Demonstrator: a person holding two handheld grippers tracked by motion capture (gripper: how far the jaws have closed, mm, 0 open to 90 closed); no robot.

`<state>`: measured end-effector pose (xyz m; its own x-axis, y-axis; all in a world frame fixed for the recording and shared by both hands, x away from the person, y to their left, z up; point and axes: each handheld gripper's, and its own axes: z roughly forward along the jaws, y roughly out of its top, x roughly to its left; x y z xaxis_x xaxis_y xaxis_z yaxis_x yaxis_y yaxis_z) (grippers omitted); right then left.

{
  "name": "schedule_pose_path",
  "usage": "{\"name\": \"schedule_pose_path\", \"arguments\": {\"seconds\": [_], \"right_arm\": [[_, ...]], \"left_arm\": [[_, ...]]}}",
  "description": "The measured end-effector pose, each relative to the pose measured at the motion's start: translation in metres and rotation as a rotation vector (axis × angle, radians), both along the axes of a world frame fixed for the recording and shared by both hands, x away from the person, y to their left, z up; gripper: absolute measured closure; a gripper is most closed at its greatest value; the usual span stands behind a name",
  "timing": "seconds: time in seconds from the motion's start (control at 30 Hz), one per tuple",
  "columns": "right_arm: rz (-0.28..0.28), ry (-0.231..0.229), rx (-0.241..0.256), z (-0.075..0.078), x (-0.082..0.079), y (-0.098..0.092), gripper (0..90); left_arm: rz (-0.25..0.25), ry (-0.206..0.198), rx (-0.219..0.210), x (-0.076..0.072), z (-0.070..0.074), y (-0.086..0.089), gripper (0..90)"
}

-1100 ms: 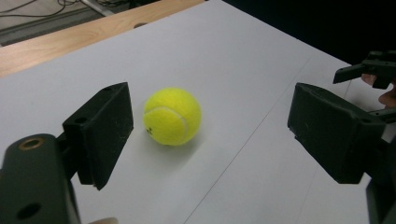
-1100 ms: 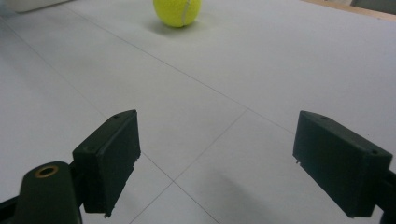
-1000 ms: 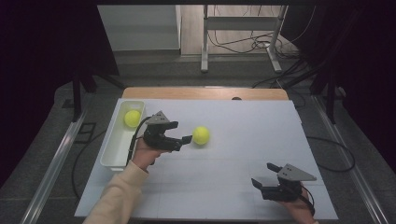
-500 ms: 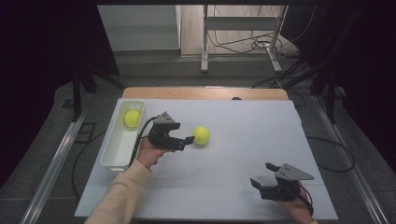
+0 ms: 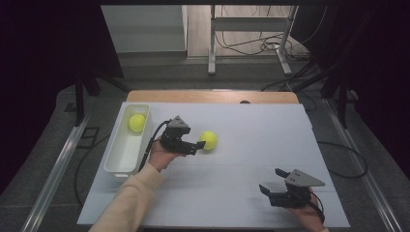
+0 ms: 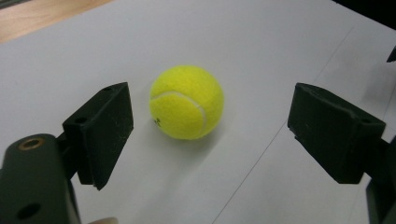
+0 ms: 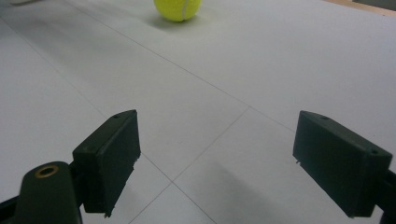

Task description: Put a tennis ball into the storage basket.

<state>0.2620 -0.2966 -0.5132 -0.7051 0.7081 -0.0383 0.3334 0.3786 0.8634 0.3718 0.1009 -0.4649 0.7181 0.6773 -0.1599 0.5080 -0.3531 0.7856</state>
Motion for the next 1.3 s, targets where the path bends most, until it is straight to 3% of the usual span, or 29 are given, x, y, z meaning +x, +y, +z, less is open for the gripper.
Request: {"name": "schedule_pose_path", "arguments": {"seconds": [0.4, 0.87, 1.3], "right_arm": [[0.004, 0.007, -0.007, -0.001, 0.001, 0.000, 15.3], [0.003, 0.005, -0.004, -0.001, 0.000, 0.000, 15.5], [0.003, 0.004, -0.003, -0.001, 0.000, -0.001, 15.5]], "left_arm": [[0.020, 0.047, 0.034, 0.024, -0.013, -0.017, 14.9], [0.034, 0.076, 0.053, 0.035, -0.022, -0.023, 14.9], [0.016, 0.117, 0.073, 0.044, -0.035, -0.035, 14.9]]}}
